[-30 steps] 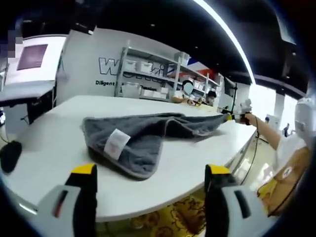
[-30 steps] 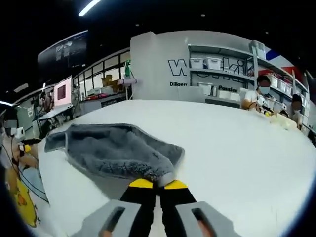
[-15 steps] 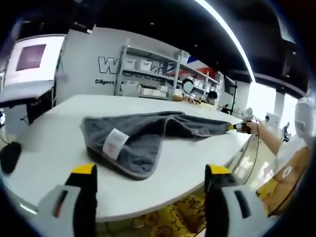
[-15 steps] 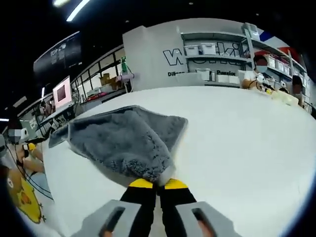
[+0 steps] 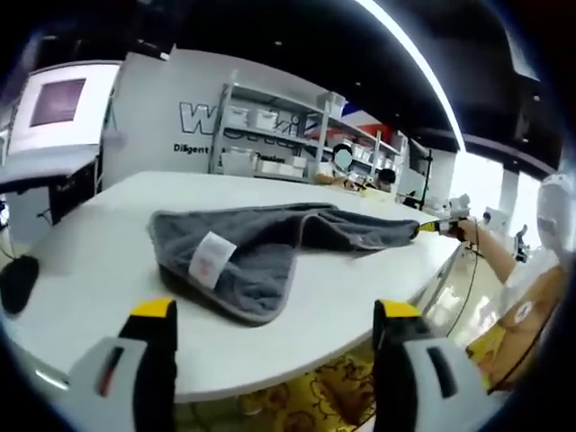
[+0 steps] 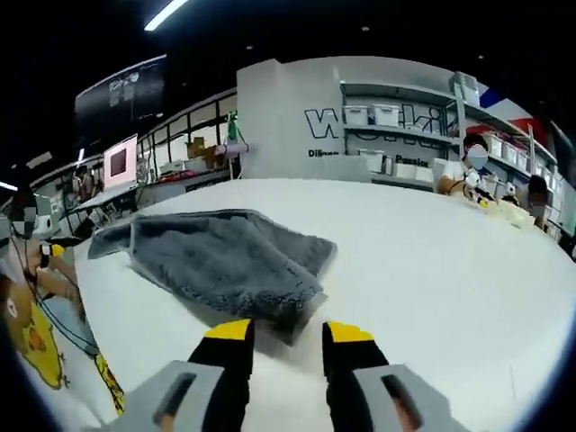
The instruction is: Fold the towel on the table until its edges align and the towel forms a compact rectangular stack.
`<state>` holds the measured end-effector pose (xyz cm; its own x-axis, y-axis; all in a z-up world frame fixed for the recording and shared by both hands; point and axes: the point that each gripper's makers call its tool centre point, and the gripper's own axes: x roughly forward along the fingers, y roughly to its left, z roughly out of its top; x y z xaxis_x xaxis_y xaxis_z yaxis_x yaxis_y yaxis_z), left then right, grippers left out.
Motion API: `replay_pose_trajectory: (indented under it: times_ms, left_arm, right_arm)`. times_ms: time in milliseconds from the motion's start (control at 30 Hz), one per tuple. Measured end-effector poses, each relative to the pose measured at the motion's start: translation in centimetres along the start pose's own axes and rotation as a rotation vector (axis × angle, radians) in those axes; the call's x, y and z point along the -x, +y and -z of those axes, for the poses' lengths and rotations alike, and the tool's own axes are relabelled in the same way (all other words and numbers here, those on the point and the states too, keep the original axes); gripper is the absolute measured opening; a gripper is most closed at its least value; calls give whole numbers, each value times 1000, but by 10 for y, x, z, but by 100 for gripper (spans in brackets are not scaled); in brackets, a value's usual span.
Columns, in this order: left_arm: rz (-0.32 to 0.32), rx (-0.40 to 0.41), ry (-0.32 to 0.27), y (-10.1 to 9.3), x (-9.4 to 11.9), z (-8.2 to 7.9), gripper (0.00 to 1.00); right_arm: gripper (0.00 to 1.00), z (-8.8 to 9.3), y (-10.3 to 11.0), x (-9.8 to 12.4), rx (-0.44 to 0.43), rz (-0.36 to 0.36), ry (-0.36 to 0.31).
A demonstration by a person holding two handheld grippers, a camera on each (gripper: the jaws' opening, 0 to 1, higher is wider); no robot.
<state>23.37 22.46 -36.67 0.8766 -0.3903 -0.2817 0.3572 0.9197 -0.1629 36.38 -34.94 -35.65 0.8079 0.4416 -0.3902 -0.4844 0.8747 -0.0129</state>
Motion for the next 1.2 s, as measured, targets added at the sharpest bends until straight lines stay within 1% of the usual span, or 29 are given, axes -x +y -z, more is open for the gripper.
replay_pose_trajectory:
  times_ms: [33,67,100,200,333,467,700,833,900,967,1133,1200]
  left_arm:
    - [-1,1,0,1,0,0,95]
    - [-1,1,0,1,0,0,95]
    - [-1,1,1,1,0,0,95]
    - [-2,1,3,2,-1,1,95]
    - [-3,3,2,4,-1,2,95]
    - [-16,6,4,8,4,4,95]
    - [-48,22,1,19,10,7,95]
    - [-54,26,4,20,10,8,95]
    - [-52,26,6,20,10,9,95]
    - [-49,25,5,19,9,8,95]
    - [-48,25,1,19,9,7,95]
    - [-51,24,0,20,10,7,95]
  right_arm:
    - [51,-3,3,4,12,4,-11]
    - [60,-5,7,9,17,4,-18]
    - [67,-7,14,13,25,0,-26]
    - [81,-14,31,21,50,-4,-51]
    - [87,-16,51,27,77,-19,-69]
    - [99,-14,68,33,68,-39,-71]
    - [99,-20,88,44,38,-84,-103]
    - [99,-25,91,41,61,-81,-94]
    - [98,-31,86,37,85,-63,-91]
    - [93,-38,79,30,119,-56,-77]
    - [82,-68,51,8,165,-36,-77]
    - [81,-80,40,-4,176,-36,-69]
